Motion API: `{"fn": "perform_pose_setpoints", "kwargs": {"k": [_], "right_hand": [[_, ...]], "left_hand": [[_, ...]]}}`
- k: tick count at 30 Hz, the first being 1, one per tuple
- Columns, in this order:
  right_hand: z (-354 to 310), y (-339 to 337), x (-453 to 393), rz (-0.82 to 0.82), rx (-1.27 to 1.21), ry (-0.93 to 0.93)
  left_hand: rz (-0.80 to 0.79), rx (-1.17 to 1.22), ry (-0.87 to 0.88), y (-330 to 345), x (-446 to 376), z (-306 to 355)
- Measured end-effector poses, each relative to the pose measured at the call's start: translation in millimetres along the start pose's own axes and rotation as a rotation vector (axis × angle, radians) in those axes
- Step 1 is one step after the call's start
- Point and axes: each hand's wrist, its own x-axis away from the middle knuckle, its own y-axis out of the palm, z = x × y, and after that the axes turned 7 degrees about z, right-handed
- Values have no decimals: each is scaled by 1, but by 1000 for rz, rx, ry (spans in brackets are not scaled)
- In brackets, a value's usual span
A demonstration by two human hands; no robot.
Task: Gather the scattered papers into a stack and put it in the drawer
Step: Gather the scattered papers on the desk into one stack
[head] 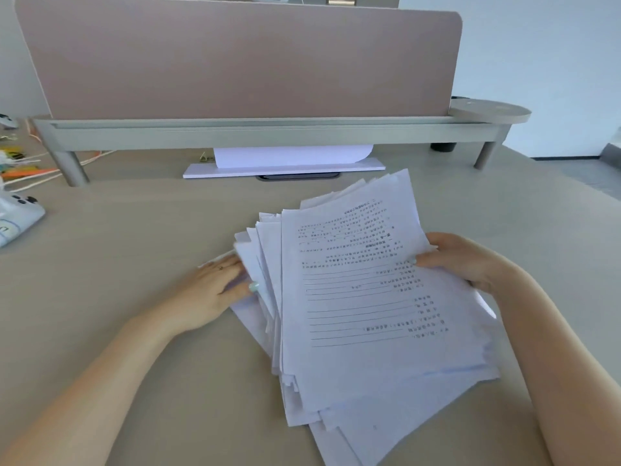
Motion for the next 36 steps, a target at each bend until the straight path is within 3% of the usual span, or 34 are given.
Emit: {"fn": "perform_pose_setpoints", "kwargs": {"k": [3, 7, 8, 14, 19, 30, 36], "right_hand": [[-3, 5, 2, 103, 124, -24], [-7, 20, 0, 215, 259, -26], [-8, 23, -1, 219, 279, -31], [-20, 33, 5, 93, 88, -64], [-19, 30, 8, -42, -49, -10], [-18, 38, 6, -188, -242, 115], [-24, 31, 8, -187, -389, 168]], "left_hand": [[71, 65, -24, 1, -1, 4], [249, 60, -476, 10, 2, 33], [252, 26, -503, 14, 3, 39], [234, -85, -403, 23, -4, 43], [217, 28, -430, 11, -4, 43], [257, 46, -430, 8, 1, 49], [288, 54, -397, 9, 3, 49]]}}
